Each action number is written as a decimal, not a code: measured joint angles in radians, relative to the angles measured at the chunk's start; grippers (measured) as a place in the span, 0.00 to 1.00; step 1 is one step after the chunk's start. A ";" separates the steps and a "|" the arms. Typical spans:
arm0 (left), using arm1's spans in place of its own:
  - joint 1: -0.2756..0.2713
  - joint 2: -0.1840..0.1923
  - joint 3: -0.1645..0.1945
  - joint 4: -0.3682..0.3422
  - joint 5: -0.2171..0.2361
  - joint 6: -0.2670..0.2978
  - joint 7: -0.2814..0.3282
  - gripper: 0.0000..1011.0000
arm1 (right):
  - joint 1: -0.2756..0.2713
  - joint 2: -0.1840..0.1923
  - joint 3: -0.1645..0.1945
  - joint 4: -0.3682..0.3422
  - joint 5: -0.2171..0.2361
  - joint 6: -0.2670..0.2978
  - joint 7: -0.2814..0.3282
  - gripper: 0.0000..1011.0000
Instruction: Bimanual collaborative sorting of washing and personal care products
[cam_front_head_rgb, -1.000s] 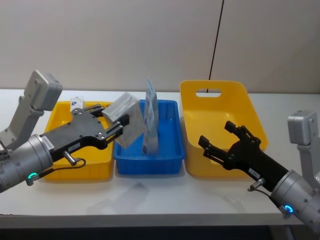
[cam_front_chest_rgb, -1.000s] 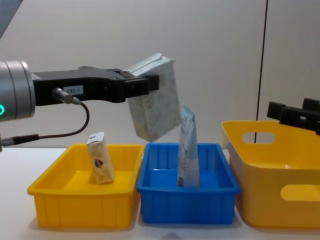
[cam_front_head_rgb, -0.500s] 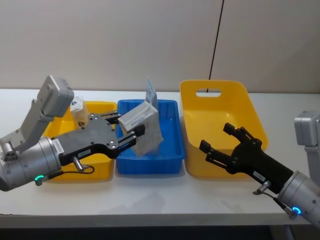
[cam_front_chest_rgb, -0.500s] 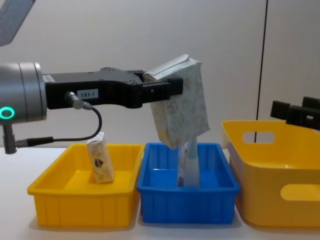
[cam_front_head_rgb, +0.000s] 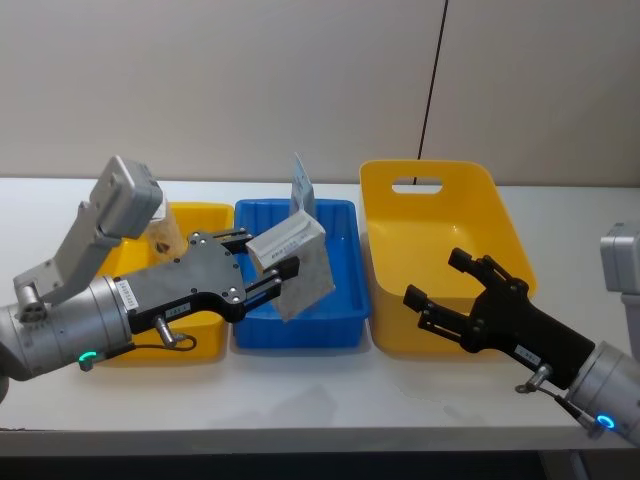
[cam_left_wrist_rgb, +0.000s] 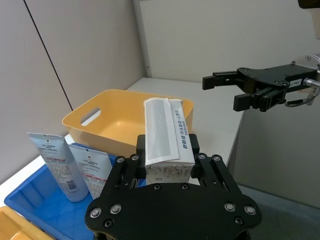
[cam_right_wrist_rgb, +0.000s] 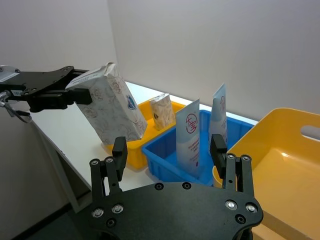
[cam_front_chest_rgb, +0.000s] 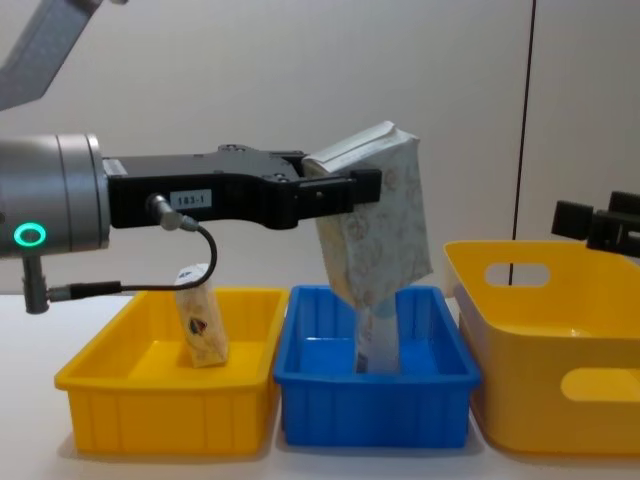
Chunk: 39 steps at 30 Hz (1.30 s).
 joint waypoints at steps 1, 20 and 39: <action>-0.001 0.000 0.001 0.001 0.000 -0.001 0.000 0.41 | 0.000 0.001 0.000 0.001 0.002 -0.001 0.002 0.99; -0.032 0.027 0.032 0.027 -0.009 -0.015 -0.048 0.41 | 0.026 0.039 -0.018 0.023 0.027 -0.020 0.062 0.99; -0.073 0.070 0.061 0.049 -0.006 -0.023 -0.103 0.41 | 0.054 0.076 -0.055 0.041 0.029 -0.044 0.130 0.99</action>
